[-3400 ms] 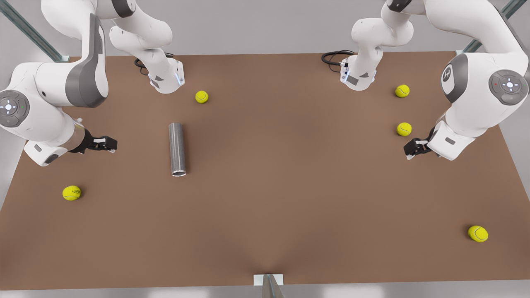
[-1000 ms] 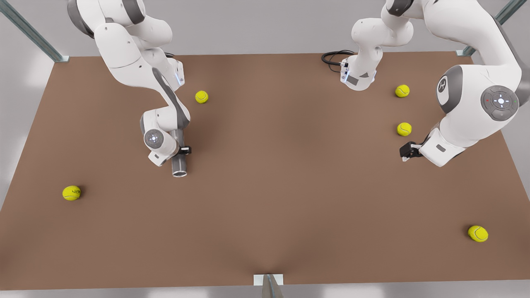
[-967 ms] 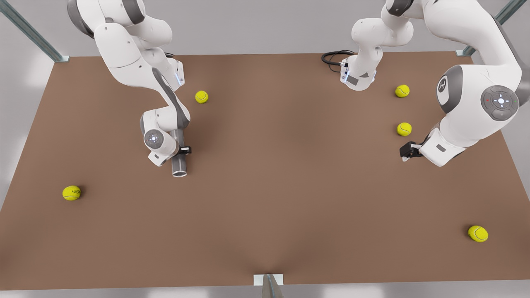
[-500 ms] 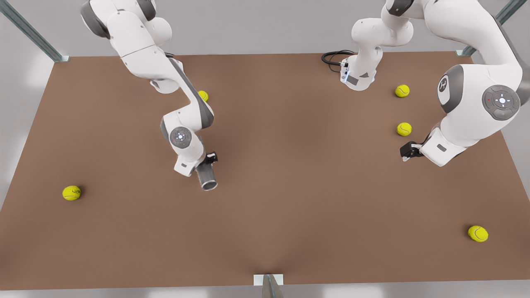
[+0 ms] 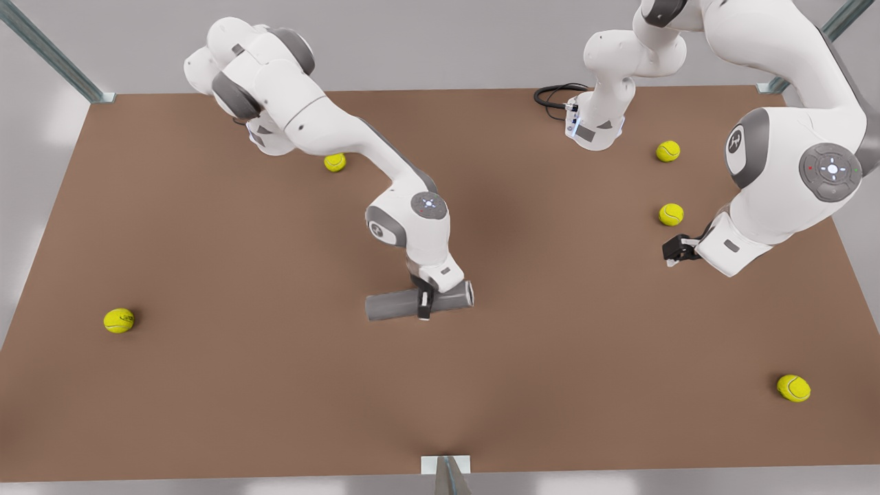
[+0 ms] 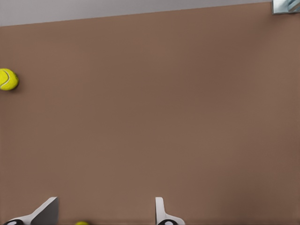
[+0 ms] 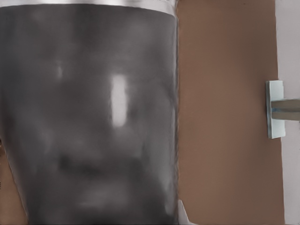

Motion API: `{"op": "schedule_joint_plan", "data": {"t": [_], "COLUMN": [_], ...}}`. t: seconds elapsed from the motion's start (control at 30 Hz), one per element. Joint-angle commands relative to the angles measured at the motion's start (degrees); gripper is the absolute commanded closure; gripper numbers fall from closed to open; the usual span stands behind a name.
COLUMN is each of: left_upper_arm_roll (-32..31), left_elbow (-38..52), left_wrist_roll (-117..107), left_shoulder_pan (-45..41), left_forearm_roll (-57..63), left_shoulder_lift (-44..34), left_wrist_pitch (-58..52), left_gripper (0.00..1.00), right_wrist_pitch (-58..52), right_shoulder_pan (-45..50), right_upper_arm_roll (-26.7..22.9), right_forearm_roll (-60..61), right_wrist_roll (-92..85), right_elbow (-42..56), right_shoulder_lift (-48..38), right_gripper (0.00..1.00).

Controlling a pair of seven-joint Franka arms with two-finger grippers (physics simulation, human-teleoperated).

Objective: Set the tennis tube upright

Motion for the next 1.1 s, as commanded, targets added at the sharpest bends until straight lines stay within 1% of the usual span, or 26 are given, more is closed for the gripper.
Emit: {"op": "schedule_joint_plan", "data": {"t": [0.0, 0.23, 0.27, 0.3, 0.4, 0.57, 0.63, 0.73, 0.77, 0.8, 0.83, 1.07], "left_upper_arm_roll": [0.0, 0.0, 0.0, 0.0, 0.0, 0.0, 0.0, 0.0, -0.09, -0.09, -0.09, -0.27], "left_elbow": [0.01, 0.01, 0.01, -0.08, -0.08, -0.08, -0.08, 0.01, -0.08, -0.08, -0.08, 0.01], "left_wrist_roll": [-1.24, -1.33, -1.33, -1.33, -1.5, -1.86, -1.94, -2.47, -2.56, -2.47, -2.56, -4.23], "left_shoulder_pan": [0.0, -0.09, -0.09, -0.09, -0.09, -0.09, -0.09, -0.09, -0.09, -0.09, -0.09, -0.09], "left_forearm_roll": [0.01, 0.1, 0.1, 0.1, 0.1, 0.1, 0.1, 0.1, 0.1, 0.1, 0.1, -0.07], "left_shoulder_lift": [-0.05, 0.03, 0.03, 0.12, 0.47, 0.56, 0.47, 0.47, 0.47, 0.47, 0.47, 0.39], "left_wrist_pitch": [-0.4, -0.4, -0.4, -0.4, -0.49, -0.49, -0.49, -0.49, -0.49, -0.49, -0.49, -1.02], "left_gripper": [0.0, 0.0, 0.0, 0.0, 0.0, 0.0, 0.0, 0.0, 0.0, 0.0, 0.0, 0.0], "right_wrist_pitch": [0.04, -0.84, -0.93, -1.02, -1.98, -1.89, -1.89, -1.81, -1.63, -1.54, -1.37, -1.8], "right_shoulder_pan": [2.04, 3.36, 3.36, 3.28, 3.36, 6.18, 7.41, 7.85, 7.93, 7.93, 7.93, 9.25], "right_upper_arm_roll": [-0.73, -0.82, -0.82, -0.99, -0.99, -1.08, -2.93, -3.19, -3.28, -3.37, -3.37, -3.89], "right_forearm_roll": [-2.05, -1.17, 1.8, 4.8, 5.42, 5.33, 5.42, 5.42, 5.42, 5.42, 5.42, 5.42], "right_wrist_roll": [-30.01, -8.23, -4.97, -4.52, -4.52, -4.17, -4.17, -3.82, -3.73, -3.82, -3.9, -3.9], "right_elbow": [2.21, 2.03, 2.03, 1.95, 2.12, 7.92, 9.59, 10.73, 10.82, 10.74, 10.73, 10.82], "right_shoulder_lift": [1.99, 4.28, 4.28, 4.19, 5.07, 9.55, 10.78, 12.27, 12.45, 12.45, 12.45, 12.1], "right_gripper": [0.3, 0.3, 0.3, 0.3, 0.3, 0.3, 0.3, 0.3, 0.27, 0.06, 0.0, 0.0]}}
